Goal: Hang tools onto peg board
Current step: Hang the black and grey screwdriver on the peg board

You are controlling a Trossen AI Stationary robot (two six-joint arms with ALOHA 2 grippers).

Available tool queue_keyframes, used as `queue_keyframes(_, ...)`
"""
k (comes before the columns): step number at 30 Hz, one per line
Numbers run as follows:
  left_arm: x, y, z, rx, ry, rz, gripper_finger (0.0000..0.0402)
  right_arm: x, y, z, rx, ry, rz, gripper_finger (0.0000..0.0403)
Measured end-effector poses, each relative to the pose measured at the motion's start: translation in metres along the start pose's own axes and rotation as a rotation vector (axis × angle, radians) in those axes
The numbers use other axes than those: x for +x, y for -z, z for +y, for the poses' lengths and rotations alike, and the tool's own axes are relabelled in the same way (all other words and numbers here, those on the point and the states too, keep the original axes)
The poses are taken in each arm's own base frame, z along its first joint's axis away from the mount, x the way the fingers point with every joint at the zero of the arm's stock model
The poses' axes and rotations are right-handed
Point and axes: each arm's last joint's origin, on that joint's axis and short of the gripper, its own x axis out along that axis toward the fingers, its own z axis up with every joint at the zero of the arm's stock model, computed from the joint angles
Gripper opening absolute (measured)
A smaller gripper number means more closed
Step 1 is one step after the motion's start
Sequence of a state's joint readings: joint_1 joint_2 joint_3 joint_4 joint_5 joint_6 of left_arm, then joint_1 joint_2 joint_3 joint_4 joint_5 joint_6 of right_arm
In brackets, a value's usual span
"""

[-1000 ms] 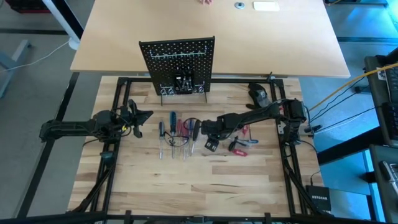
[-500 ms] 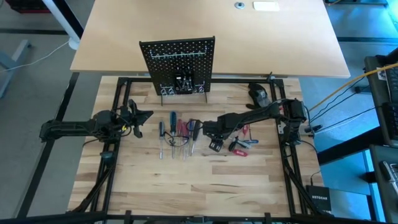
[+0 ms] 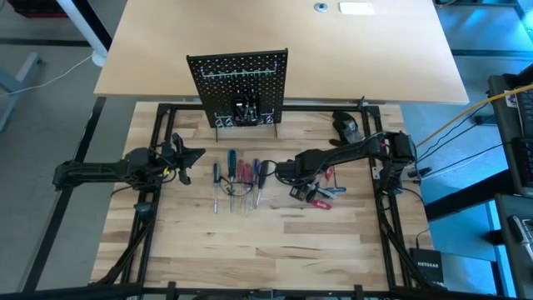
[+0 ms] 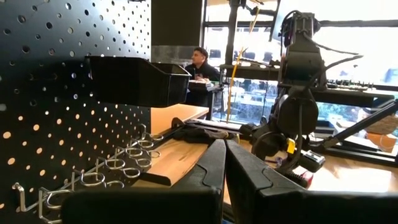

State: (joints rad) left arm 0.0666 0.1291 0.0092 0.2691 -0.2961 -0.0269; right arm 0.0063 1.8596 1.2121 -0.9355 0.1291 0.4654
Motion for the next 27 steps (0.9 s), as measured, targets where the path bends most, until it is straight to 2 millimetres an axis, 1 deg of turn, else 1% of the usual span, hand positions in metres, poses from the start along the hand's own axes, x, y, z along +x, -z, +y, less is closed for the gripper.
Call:
queue_keyframes(4,0.0000,-0.0001,0.0000,0.000,0.000,-0.001,0.0001,0.0003,-0.0008,0.0004,-0.025,-0.002,-0.007,0.0220)
queue_keyframes(7,0.0000,-0.0001,0.0000,0.000,0.000,-0.001,0.0001,0.0003,0.0004,-0.0003,-0.030,0.008,0.004,0.0204)
queue_keyframes(10,0.0000,-0.0001,0.0000,0.000,0.000,-0.001,0.0001,0.0003,0.0000,-0.0008,-0.044,0.027,-0.006,0.0165)
queue_keyframes(15,0.0000,0.0000,0.0000,0.000,0.001,-0.001,0.0001,0.0003,-0.0001,-0.0011,-0.053,0.037,-0.011,0.0083)
queue_keyframes(19,0.0000,0.0000,0.0000,0.000,0.000,-0.001,0.0001,0.0001,0.0002,-0.0030,-0.063,0.099,-0.027,0.0024)
queue_keyframes(20,0.0000,0.0000,0.0000,0.000,0.000,-0.001,0.0001,0.0001,0.0003,-0.0035,-0.065,0.105,-0.026,0.0017)
queue_keyframes(22,0.0000,0.0000,0.0000,0.000,0.000,-0.001,0.0001,0.0001,0.0000,-0.0041,-0.080,0.122,-0.032,0.0016)
queue_keyframes(25,0.0000,0.0000,0.0000,0.000,0.001,0.000,0.0001,0.0000,0.0016,-0.0055,-0.086,0.148,-0.021,0.0030)
queue_keyframes(27,0.0000,-0.0001,0.0000,0.000,0.001,-0.001,0.0001,-0.0001,0.0031,-0.0061,-0.090,0.154,-0.006,0.0033)
